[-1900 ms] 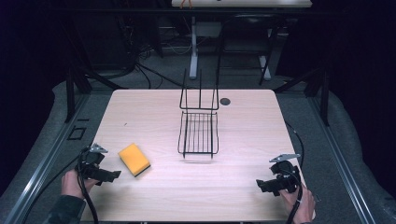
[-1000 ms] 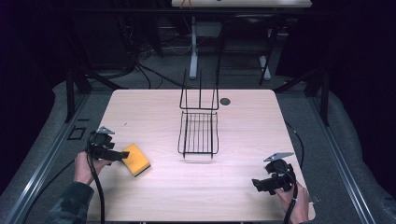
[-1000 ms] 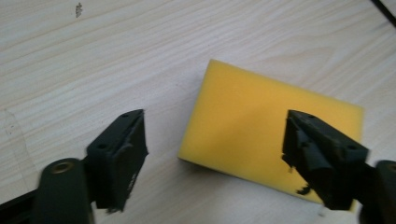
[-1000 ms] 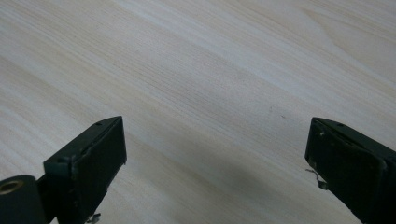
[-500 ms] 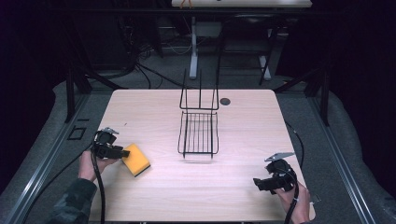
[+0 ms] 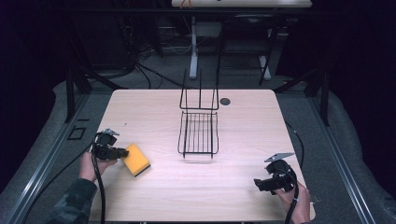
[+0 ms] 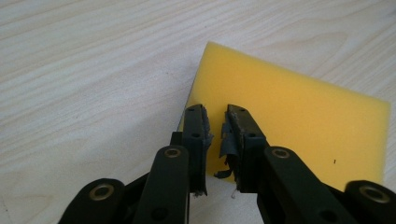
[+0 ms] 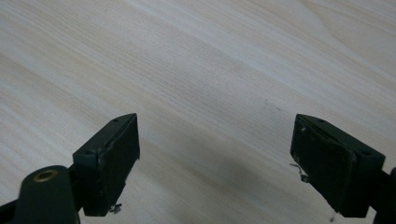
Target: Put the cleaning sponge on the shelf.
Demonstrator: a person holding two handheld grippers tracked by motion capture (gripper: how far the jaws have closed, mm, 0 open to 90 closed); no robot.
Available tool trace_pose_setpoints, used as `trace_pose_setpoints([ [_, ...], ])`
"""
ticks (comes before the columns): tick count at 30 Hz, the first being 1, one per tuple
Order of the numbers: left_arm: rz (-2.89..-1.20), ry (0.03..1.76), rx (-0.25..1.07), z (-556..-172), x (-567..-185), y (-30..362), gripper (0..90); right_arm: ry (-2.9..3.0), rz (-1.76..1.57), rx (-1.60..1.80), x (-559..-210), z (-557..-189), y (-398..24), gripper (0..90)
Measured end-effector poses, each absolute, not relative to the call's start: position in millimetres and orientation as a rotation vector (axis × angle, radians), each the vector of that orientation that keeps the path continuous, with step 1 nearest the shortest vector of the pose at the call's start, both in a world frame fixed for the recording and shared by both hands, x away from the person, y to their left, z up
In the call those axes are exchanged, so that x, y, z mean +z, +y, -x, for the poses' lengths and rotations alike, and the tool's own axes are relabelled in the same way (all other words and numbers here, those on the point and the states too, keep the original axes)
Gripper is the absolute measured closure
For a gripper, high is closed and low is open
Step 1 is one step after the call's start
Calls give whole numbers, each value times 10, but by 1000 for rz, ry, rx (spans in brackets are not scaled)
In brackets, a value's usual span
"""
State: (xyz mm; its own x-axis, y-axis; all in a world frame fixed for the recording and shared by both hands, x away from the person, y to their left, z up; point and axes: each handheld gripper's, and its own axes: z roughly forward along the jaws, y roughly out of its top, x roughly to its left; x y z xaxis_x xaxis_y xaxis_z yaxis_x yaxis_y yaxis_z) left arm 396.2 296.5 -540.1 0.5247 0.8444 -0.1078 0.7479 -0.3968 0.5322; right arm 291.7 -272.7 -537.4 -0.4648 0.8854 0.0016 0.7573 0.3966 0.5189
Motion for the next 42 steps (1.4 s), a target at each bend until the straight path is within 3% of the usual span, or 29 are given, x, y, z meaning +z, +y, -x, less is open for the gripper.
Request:
trace_pose_setpoints([
  [8,-2244,1270,268,-3934,-5359,2964,858,2386,-1435,662,-5367,-2914,-2731,152],
  [42,-2165,1146,417,-3633,-4766,2840,894,2368,-1426,650,-5352,-2907,-2744,153],
])
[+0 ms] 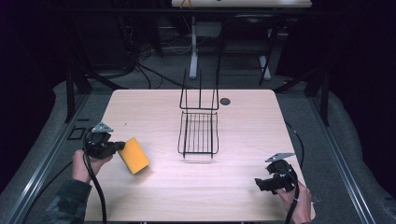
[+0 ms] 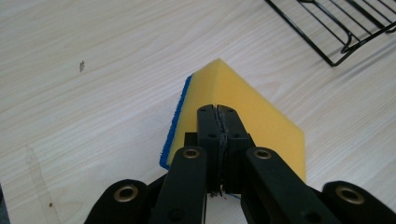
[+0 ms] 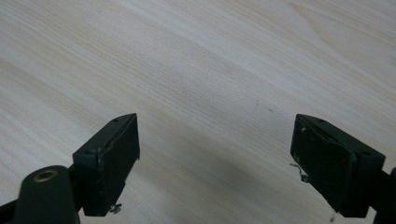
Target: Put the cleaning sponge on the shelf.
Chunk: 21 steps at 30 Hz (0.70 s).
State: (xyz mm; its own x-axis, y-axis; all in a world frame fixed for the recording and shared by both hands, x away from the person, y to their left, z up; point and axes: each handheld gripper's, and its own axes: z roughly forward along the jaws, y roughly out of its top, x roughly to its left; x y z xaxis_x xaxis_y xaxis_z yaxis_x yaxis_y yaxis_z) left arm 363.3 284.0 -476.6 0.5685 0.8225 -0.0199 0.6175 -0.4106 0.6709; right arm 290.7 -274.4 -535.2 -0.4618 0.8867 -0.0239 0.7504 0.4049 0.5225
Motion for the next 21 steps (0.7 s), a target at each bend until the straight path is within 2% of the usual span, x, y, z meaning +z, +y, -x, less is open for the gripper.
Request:
trace_pose_setpoints([
  [21,-2157,1036,441,-3528,-4490,2573,898,2357,-1403,637,-5325,-2889,-2728,156],
])
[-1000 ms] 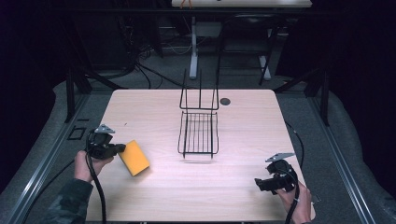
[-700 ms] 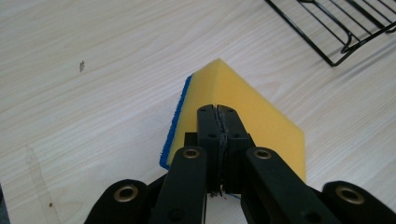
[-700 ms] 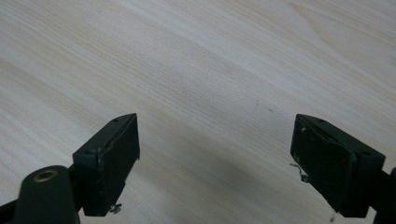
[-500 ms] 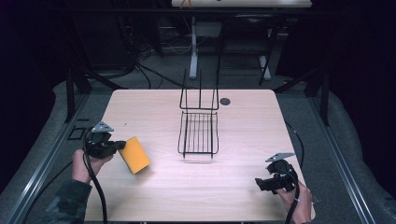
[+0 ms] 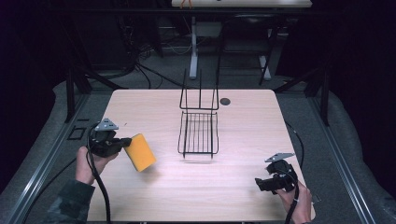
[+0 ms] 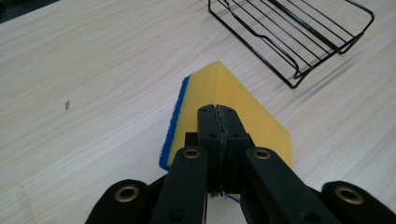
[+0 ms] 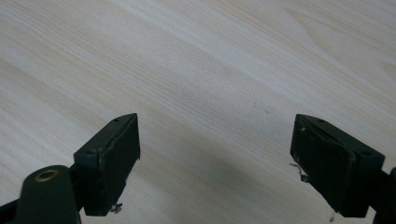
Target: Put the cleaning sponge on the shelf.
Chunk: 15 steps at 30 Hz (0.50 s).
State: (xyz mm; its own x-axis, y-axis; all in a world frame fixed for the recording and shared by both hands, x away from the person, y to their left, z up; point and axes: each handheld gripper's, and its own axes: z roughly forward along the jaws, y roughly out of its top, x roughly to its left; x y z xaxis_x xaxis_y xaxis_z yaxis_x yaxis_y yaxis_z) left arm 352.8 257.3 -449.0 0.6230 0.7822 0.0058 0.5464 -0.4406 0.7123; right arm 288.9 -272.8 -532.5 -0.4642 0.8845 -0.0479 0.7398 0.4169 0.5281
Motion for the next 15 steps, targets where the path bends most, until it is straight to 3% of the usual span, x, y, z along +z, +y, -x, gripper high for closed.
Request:
trace_pose_setpoints([
  [15,-2154,954,428,-3514,-4310,2360,899,2349,-1401,647,-5333,-2896,-2717,157],
])
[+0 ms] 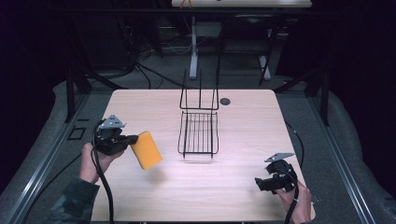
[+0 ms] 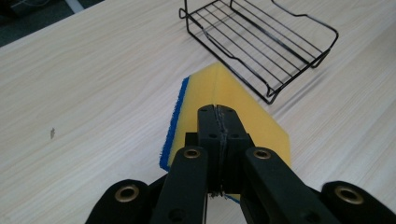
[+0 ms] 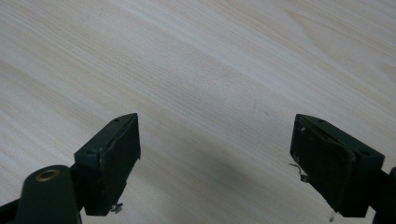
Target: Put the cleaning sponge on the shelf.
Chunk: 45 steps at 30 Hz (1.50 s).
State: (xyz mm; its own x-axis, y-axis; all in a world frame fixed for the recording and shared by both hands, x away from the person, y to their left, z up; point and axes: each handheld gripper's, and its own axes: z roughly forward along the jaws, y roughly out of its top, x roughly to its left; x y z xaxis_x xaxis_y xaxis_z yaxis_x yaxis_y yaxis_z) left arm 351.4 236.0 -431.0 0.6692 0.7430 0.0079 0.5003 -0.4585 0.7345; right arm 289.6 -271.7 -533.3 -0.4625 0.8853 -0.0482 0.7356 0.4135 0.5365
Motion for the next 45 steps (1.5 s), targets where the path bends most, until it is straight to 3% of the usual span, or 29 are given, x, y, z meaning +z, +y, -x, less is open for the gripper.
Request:
trace_pose_setpoints([
  [45,-2065,900,381,-3840,-4080,1731,900,2352,-1397,647,-5314,-2894,-2712,161],
])
